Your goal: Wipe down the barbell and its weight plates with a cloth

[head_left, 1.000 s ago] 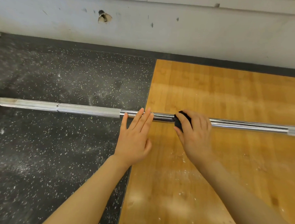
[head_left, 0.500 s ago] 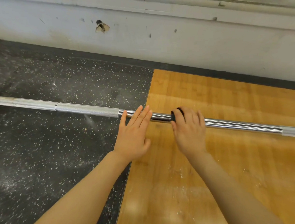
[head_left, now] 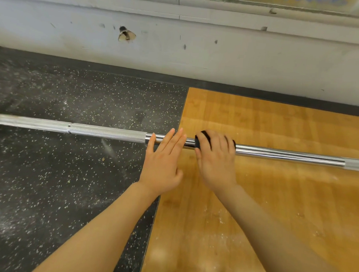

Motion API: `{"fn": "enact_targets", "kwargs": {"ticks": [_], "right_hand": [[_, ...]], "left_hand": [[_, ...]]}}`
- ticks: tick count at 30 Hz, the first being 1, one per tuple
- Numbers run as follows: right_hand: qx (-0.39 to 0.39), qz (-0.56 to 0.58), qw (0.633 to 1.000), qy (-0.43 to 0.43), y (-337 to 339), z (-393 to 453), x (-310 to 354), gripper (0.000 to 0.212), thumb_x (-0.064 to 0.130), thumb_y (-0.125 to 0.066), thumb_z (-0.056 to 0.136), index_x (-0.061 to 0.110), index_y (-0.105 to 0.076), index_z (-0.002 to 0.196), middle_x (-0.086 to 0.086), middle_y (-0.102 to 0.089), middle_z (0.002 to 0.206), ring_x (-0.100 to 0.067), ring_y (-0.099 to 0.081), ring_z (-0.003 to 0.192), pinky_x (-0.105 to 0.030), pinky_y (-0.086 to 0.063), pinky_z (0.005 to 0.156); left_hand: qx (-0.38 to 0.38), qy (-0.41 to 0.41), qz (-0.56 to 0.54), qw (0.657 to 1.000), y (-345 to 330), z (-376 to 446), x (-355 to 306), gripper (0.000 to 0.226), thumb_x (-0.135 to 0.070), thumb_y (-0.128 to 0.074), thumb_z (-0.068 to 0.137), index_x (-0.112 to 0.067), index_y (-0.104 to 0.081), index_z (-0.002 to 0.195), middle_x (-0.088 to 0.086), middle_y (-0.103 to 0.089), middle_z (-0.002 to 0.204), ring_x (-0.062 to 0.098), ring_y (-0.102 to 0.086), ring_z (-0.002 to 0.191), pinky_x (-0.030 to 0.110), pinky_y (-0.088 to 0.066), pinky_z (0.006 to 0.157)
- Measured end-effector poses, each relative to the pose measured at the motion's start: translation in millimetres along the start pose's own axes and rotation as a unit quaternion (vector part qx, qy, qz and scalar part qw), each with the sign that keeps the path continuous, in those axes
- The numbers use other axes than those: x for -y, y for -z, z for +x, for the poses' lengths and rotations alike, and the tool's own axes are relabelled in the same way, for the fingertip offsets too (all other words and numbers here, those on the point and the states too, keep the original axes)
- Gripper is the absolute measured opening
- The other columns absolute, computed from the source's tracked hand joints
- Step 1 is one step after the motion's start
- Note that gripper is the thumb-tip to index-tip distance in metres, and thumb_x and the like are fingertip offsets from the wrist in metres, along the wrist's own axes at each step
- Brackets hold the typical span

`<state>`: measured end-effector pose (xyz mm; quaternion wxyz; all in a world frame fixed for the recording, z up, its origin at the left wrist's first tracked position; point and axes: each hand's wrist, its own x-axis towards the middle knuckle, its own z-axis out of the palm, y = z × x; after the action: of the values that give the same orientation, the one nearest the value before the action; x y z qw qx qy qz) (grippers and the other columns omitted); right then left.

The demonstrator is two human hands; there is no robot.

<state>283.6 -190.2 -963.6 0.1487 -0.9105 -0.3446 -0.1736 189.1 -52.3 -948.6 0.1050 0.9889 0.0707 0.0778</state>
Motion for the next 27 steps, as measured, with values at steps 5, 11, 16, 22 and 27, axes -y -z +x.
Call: {"fn": "enact_targets", "kwargs": {"ticks": [5, 11, 16, 22, 27], "right_hand": [[-0.001, -0.03, 0.999, 0.029, -8, 3, -4, 0.037, 0.032, -0.042, 0.097, 0.017, -0.05, 0.13, -0.007, -0.053, 0.13, -0.027, -0.047, 0.122, -0.047, -0.026, 0.113], [0.005, -0.054, 0.998, 0.023, -2, 4, -38, 0.038, 0.033, -0.043, 0.097, 0.015, -0.05, 0.13, -0.01, -0.053, 0.13, -0.029, -0.048, 0.119, -0.048, -0.031, 0.109], [-0.012, -0.064, 0.998, -0.011, 10, -1, -88, 0.04, 0.035, -0.041, 0.097, 0.013, -0.051, 0.128, -0.012, -0.053, 0.127, -0.03, -0.046, 0.116, -0.048, -0.031, 0.108], [-0.033, -0.043, 0.997, -0.045, 13, 0, -102, 0.041, 0.035, -0.037, 0.098, 0.01, -0.055, 0.125, -0.014, -0.054, 0.124, -0.031, -0.046, 0.113, -0.049, -0.033, 0.106], [-0.025, -0.031, 0.998, -0.05, 16, -1, -100, 0.042, 0.035, -0.038, 0.098, 0.009, -0.057, 0.125, -0.014, -0.056, 0.122, -0.033, -0.05, 0.11, -0.05, -0.038, 0.102]], "left_hand": [[0.007, -0.001, -0.007, 1.0, 3, 5, 2, 0.08, -0.027, -0.045, 0.073, -0.014, -0.032, 0.15, -0.001, -0.02, 0.16, 0.016, -0.013, 0.149, 0.054, 0.0, 0.118], [0.025, 0.013, -0.008, 1.0, 6, 18, 5, 0.074, -0.042, -0.026, 0.083, -0.018, -0.024, 0.153, -0.005, -0.012, 0.162, 0.011, -0.003, 0.149, 0.048, 0.01, 0.118], [0.02, 0.026, -0.004, 0.999, 2, 28, 7, 0.074, -0.056, -0.004, 0.091, -0.022, -0.019, 0.155, -0.009, -0.009, 0.162, 0.008, 0.0, 0.149, 0.044, 0.015, 0.117], [0.017, 0.041, 0.001, 0.999, 0, 37, 6, 0.075, -0.058, 0.001, 0.092, -0.022, -0.022, 0.154, -0.009, -0.013, 0.161, 0.007, -0.003, 0.149, 0.044, 0.013, 0.118], [0.023, 0.051, -0.002, 0.998, 2, 36, 3, 0.077, -0.06, 0.003, 0.092, -0.022, -0.023, 0.153, -0.009, -0.015, 0.161, 0.007, -0.004, 0.149, 0.046, 0.01, 0.119]]}}
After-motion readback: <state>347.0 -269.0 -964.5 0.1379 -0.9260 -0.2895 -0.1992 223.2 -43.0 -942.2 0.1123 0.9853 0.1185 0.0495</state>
